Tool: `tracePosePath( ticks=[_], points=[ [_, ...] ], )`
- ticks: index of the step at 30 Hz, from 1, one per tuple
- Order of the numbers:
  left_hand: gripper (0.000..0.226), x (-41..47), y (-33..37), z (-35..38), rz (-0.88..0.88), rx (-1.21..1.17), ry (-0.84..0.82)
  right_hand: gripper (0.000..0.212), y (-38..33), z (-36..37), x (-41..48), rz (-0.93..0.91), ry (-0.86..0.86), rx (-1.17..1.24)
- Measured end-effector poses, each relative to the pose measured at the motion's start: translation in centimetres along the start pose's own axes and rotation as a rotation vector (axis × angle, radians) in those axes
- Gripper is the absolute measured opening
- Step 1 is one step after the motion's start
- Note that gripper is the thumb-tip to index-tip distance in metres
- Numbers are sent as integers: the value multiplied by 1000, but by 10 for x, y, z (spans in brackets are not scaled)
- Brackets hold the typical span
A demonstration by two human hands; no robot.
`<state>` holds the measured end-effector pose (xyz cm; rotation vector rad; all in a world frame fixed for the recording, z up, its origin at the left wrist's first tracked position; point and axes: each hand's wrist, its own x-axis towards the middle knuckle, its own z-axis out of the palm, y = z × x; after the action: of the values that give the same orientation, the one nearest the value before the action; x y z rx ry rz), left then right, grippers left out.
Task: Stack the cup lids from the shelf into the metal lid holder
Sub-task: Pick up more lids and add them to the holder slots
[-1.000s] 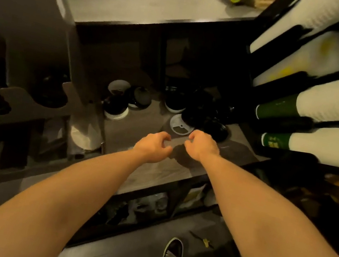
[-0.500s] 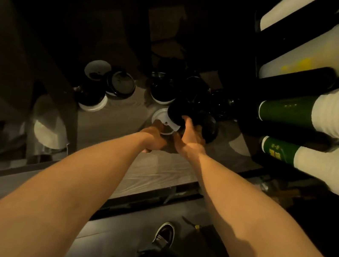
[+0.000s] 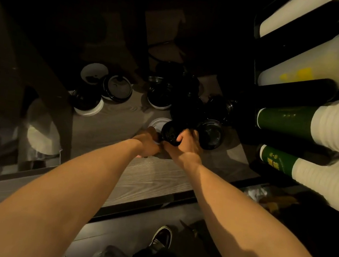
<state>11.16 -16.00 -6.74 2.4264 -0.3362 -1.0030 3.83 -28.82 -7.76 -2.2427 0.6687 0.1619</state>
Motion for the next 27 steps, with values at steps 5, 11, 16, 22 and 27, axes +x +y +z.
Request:
tracePosePath(
  ticks=[5, 11, 16, 22, 27],
  points=[
    [10, -9, 3, -3, 48, 19, 10, 71, 1, -6, -2, 18, 0, 168],
    [26, -14, 1, 0, 83, 33, 33, 110, 0, -13, 3, 111, -110, 133],
    [38, -17, -11, 0, 38, -7, 91, 110, 3, -16, 10, 144, -187, 112],
    [19, -31, -35, -9, 43, -100, 160, 116, 2, -16, 3, 127, -222, 107],
    [17, -43, -48, -23, 25, -150, 267, 117, -13, -16, -4, 124, -287, 66]
  ],
)
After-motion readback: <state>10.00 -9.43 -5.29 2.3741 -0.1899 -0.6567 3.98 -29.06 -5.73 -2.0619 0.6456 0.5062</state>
